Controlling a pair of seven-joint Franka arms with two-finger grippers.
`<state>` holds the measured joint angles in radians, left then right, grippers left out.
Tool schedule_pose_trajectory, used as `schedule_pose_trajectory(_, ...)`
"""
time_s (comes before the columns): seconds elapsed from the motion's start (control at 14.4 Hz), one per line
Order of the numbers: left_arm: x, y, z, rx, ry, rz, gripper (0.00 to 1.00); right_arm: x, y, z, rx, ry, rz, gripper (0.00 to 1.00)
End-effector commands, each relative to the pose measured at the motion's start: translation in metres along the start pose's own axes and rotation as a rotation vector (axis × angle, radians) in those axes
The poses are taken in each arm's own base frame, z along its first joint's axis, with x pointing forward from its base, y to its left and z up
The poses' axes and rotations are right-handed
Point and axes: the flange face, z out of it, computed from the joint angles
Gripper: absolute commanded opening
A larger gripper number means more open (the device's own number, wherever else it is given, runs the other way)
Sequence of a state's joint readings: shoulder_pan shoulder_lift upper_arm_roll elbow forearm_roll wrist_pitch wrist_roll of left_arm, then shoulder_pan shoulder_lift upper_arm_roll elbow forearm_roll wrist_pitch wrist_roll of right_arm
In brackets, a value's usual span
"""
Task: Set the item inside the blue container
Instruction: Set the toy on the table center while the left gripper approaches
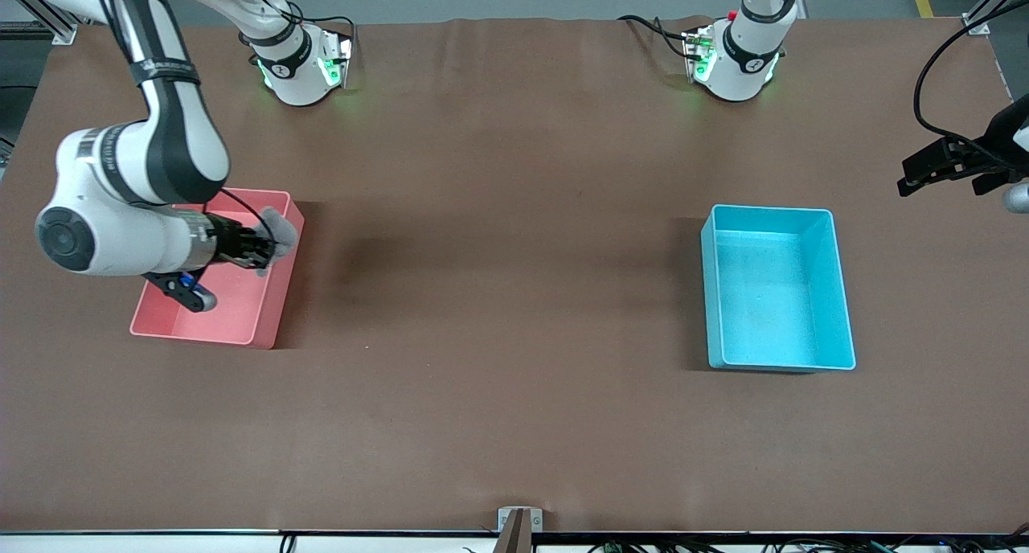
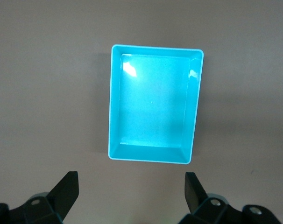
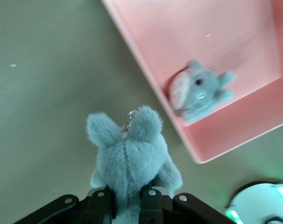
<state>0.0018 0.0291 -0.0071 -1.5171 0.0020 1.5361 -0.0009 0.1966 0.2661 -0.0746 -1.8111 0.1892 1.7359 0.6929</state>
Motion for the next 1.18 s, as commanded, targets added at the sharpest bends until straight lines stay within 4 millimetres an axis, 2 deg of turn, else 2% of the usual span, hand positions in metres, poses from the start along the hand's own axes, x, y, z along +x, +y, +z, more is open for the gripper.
schedule_pose_trajectory(0.0, 0.007, -0.002, 0.003, 0.007, 0.015, 0.011, 1.0, -0.032, -0.056, 0.018, 0.037, 0.039, 0.072, 0.03)
schedule_pose_trajectory(0.14, 0.007, 0.008, 0.004, 0.007, 0.015, 0.029, 1.0, -0.059, -0.105, 0.045, 0.082, 0.082, 0.14, 0.03)
schedule_pose_trajectory(0.35, 0.005, 0.043, 0.004, 0.009, 0.012, 0.089, 1.0, -0.107, -0.173, 0.098, 0.133, 0.146, 0.233, 0.03)
schedule_pose_trajectory(0.42, 0.006, 0.05, 0.008, 0.005, 0.006, 0.103, 1.0, -0.118, -0.193, 0.112, 0.146, 0.158, 0.269, 0.03)
schedule_pose_trajectory(0.49, 0.013, 0.053, 0.021, -0.004, -0.017, 0.108, 1.0, -0.129, -0.213, 0.125, 0.15, 0.165, 0.298, 0.03)
schedule_pose_trajectory(0.63, 0.013, 0.061, 0.024, -0.009, -0.024, 0.121, 1.0, -0.155, -0.257, 0.151, 0.158, 0.176, 0.355, 0.03)
schedule_pose_trajectory(0.7, 0.016, 0.062, 0.032, -0.007, -0.037, 0.121, 1.0, -0.164, -0.273, 0.157, 0.173, 0.182, 0.378, 0.03)
schedule_pose_trajectory(0.77, 0.025, 0.064, 0.051, -0.008, -0.071, 0.12, 1.0, -0.17, -0.282, 0.165, 0.174, 0.188, 0.392, 0.03)
schedule_pose_trajectory(0.97, 0.03, 0.063, 0.063, 0.0, -0.091, 0.124, 1.0, -0.194, -0.297, 0.174, 0.237, 0.199, 0.417, 0.03)
schedule_pose_trajectory(1.04, 0.037, 0.061, 0.079, 0.001, -0.116, 0.123, 1.0, -0.203, -0.3, 0.187, 0.228, 0.203, 0.415, 0.04)
schedule_pose_trajectory(1.11, 0.037, 0.059, 0.08, -0.006, -0.122, 0.118, 1.0, -0.208, -0.303, 0.196, 0.223, 0.204, 0.41, 0.05)
